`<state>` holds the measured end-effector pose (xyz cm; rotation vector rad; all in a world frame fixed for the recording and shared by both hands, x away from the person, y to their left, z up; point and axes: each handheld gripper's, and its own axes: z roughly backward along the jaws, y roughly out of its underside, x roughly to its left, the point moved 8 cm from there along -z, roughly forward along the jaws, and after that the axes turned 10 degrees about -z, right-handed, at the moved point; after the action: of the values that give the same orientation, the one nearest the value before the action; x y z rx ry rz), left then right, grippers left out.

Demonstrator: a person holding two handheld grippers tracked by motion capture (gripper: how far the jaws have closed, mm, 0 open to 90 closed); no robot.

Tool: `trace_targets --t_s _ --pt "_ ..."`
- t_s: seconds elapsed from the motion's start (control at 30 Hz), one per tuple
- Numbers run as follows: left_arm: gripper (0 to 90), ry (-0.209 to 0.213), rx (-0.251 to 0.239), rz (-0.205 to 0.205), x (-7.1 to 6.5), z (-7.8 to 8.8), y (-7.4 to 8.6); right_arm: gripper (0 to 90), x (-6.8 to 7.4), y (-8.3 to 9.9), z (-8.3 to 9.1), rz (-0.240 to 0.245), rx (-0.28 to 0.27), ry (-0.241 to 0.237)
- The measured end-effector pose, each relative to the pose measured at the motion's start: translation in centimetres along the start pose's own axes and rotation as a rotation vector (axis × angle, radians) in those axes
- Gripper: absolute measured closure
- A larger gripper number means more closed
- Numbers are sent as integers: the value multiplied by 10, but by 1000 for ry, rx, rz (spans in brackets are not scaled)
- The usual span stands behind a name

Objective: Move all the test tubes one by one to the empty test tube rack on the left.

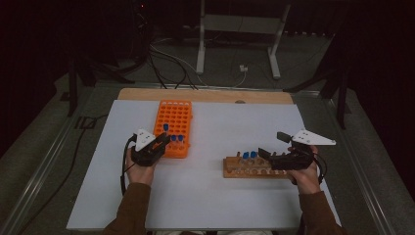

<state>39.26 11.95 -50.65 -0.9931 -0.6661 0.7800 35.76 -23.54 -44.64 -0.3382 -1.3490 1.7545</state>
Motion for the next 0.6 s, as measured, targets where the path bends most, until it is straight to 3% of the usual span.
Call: trace_targets --t_s 0.37,0.6 --pt "776 21 93 -9 -2 -8 24 0 -1 1 1 -4 -2 -3" --pt "779 23 137 -52 -6 -11 28 1 0 2 0 -4 3 -5"
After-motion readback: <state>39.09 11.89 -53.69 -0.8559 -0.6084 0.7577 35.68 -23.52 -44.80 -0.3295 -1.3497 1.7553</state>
